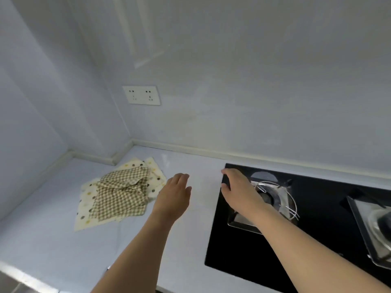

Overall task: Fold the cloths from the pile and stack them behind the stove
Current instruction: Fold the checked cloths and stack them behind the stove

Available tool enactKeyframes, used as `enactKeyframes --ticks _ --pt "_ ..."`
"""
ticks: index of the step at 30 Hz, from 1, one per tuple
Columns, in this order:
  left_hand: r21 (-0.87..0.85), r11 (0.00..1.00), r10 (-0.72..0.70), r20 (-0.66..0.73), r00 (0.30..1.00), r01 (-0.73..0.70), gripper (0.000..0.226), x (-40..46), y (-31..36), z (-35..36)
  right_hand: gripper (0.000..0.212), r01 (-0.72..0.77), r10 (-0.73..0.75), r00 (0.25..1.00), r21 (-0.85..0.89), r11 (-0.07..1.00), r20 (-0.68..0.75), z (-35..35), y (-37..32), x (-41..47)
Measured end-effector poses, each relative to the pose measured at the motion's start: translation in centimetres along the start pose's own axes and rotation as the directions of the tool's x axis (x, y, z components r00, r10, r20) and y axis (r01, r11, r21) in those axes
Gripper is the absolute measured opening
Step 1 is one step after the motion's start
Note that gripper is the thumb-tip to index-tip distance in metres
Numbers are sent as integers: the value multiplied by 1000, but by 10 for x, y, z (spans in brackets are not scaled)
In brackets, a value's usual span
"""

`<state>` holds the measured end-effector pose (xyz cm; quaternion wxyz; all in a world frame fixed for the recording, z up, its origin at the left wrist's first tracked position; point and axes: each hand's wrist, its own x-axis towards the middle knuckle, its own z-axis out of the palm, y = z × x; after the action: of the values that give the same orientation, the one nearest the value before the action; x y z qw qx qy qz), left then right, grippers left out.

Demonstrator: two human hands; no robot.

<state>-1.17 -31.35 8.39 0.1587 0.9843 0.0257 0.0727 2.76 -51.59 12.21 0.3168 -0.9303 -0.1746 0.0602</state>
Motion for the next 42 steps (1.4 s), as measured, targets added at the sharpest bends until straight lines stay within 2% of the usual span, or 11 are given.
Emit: enactKeyframes --ticks 10,15,18,22,24,26,30,36,42 --pt "28 976 -217 -12 976 217 37 -30 -161 -46 41 115 -116 976 12 993 187 107 -93 54" --pt "11 970 -242 125 962 243 29 -40 -237 -41 38 154 -143 950 -20 988 276 171 -126 75" --pt "-39 979 -190 144 971 198 24 -34 -278 -22 37 182 -159 941 -49 982 300 217 -137 90" --pt "-103 990 -87 98 991 97 16 -20 -326 20 37 208 -191 958 -61 976 215 288 -136 118" --pt "-108 994 1 82 997 7 20 -17 -343 46 38 240 -224 956 -65 969 188 320 -127 129" --pt "-87 993 76 19 997 -74 28 -19 -356 68 38 276 -261 954 -87 957 148 345 -115 136" --pt "-58 981 176 -132 975 -185 26 -23 -365 86 32 334 -334 943 -87 939 14 372 -92 140" --pt "-8 980 187 -313 931 -199 27 -18 -367 75 19 392 -397 918 -123 912 -19 375 -92 149" --pt "129 979 198 -473 859 -154 22 -20 -351 30 18 375 -382 900 -76 924 -209 333 -125 133"
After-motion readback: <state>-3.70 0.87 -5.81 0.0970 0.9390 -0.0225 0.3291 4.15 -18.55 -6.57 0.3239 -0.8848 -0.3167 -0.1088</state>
